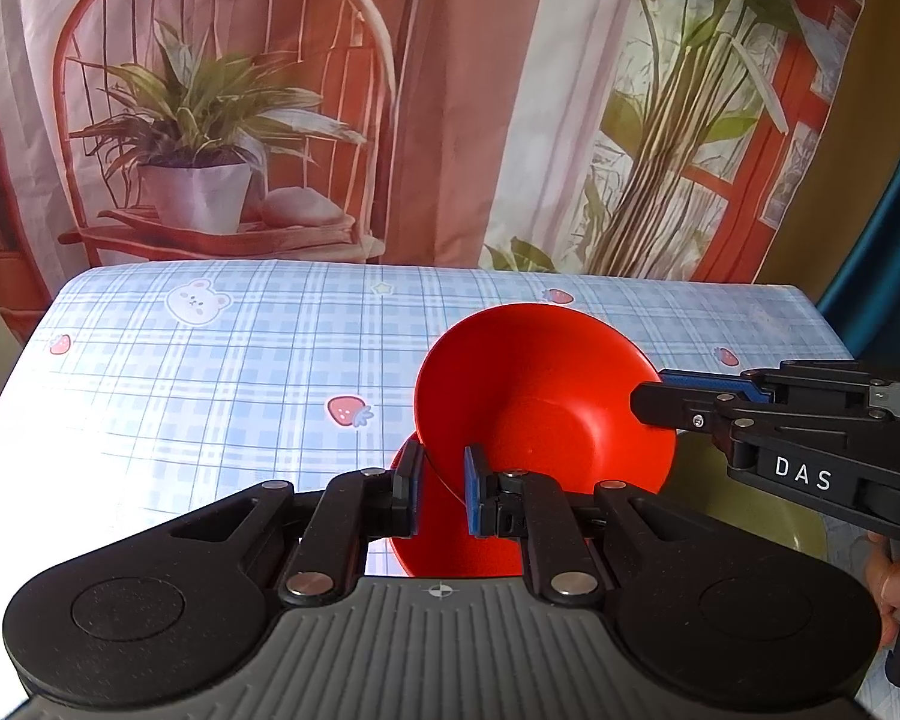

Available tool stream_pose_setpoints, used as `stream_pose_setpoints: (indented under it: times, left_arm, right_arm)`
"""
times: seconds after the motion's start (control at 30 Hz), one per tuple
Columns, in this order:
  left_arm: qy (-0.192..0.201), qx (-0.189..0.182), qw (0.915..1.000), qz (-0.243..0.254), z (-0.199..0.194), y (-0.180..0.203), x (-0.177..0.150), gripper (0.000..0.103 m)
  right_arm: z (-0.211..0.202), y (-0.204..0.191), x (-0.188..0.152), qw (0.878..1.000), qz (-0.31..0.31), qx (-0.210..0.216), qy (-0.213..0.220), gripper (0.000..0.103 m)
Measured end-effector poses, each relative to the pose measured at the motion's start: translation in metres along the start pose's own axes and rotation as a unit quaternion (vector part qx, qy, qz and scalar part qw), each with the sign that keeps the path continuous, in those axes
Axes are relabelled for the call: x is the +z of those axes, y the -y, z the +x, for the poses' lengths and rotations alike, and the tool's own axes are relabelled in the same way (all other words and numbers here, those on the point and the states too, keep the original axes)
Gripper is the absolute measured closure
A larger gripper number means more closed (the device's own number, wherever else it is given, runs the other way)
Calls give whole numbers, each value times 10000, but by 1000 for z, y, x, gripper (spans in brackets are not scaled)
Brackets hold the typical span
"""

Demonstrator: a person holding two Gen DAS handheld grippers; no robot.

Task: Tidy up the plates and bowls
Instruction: 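Lift the nested red bowls and carry them toward the plate stack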

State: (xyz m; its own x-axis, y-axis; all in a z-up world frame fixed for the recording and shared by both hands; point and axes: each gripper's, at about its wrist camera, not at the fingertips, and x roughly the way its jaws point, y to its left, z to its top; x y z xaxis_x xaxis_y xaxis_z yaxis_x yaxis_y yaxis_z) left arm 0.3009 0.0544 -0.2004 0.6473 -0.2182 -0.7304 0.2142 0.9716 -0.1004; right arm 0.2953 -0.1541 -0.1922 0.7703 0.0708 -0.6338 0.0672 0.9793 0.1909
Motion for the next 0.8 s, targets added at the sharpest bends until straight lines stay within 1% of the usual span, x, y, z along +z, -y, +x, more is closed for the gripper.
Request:
stream_pose_setpoints:
  times: [0.5,0.8]
  left_arm:
    - [-116,-17,9998,-142,6,-7,-7,88]
    - [-143,-57,9997,-173,-2,-9,-14,88]
  right_arm:
    - [11,-6,-2,9998,-92,57,-139,93]
    - [9,-10,-5,9995,-170,128,-224,93]
